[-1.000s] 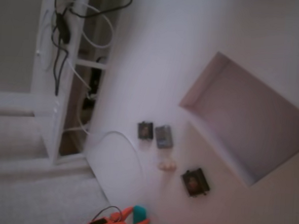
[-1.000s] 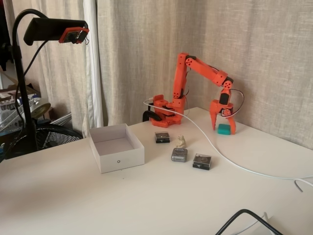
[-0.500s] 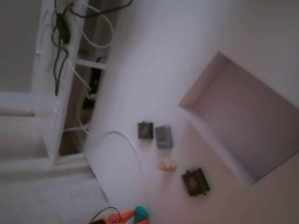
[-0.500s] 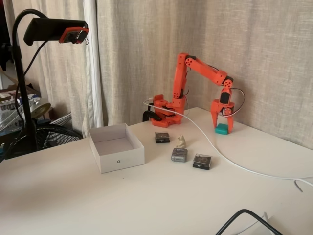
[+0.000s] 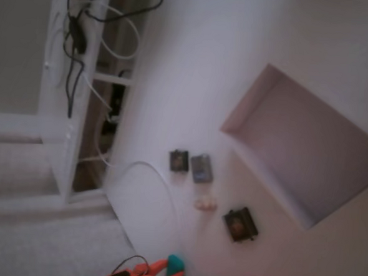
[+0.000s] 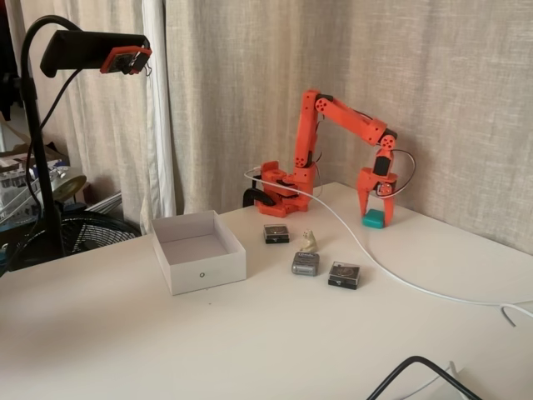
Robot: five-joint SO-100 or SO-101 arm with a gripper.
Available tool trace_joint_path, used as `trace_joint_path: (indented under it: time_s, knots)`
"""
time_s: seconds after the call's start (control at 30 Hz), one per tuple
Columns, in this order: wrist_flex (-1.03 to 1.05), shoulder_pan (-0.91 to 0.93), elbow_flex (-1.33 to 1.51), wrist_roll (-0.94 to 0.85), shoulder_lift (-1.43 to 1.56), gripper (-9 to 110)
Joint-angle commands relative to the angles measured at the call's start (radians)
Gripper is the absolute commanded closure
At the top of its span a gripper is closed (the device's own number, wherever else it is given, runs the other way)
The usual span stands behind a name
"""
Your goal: Grasp the green cube and put it in the bin.
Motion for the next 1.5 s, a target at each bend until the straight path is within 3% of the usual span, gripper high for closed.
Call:
trace_joint_path:
  time_s: [0.0, 0.57, 1.0, 1.27, 1.47]
  knots:
    - [-0.044, 0.003, -0.011, -0.003, 0.018, 93]
    - [-0.169, 0.005, -0.034, -0.005, 0.009, 98]
    - [-0.114, 0.025, -0.110, -0.003, 0.018, 98]
    - [-0.012, 0.120, -0.333, -0.011, 0.052, 98]
    - [0.025, 0.305, -0.407, -0.034, 0.179, 98]
